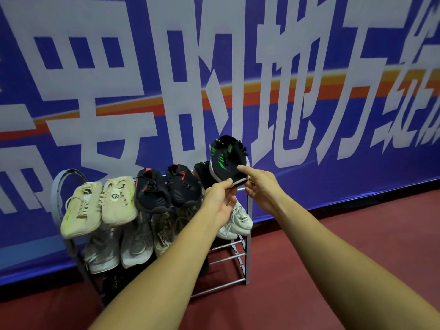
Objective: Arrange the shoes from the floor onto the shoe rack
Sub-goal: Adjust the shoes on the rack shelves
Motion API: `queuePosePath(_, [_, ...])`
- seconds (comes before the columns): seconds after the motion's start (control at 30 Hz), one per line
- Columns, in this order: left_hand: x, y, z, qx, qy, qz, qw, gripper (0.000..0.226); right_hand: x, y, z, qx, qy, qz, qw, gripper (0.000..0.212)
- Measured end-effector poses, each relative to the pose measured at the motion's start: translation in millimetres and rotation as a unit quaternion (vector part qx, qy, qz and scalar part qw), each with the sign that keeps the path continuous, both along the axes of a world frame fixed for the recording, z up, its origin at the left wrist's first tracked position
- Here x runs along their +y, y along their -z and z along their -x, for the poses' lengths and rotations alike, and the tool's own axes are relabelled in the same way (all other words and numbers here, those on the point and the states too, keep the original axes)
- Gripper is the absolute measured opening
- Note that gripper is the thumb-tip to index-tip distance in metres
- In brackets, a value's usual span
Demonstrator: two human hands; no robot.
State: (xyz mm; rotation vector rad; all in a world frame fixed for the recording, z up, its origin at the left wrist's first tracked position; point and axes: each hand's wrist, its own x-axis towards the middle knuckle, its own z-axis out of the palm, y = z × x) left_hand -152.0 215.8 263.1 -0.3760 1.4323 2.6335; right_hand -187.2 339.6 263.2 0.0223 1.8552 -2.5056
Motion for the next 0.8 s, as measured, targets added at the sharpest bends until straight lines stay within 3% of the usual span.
queuePosePath(0.13, [9,12,5,-0.012,0.009,0.040,0.999,0.008,1,8,3,-0.015,-0.032,-0.045,0.998,0.016])
queuePosePath(0.4, [10,9,17,0.006,0.043,0.238,0.970,0.011,16,29,28,-0.080,0.017,0.021,0.996,0.020])
queuePosePath(0.53, [-3,16,17,0.007,0.068,0.288,0.955,0.013,13,33,42,-0.118,0.056,0.041,0.991,0.012])
queuePosePath(0.7, [-25,20,18,0.002,0.050,0.327,0.944,0.006,-1,44,52,-0.127,0.088,0.018,0.988,0.021])
queuePosePath(0.8, [-32,23,20,-0.001,0.041,0.338,0.940,0.006,-8,54,53,-0.119,0.111,0.018,0.987,0.011])
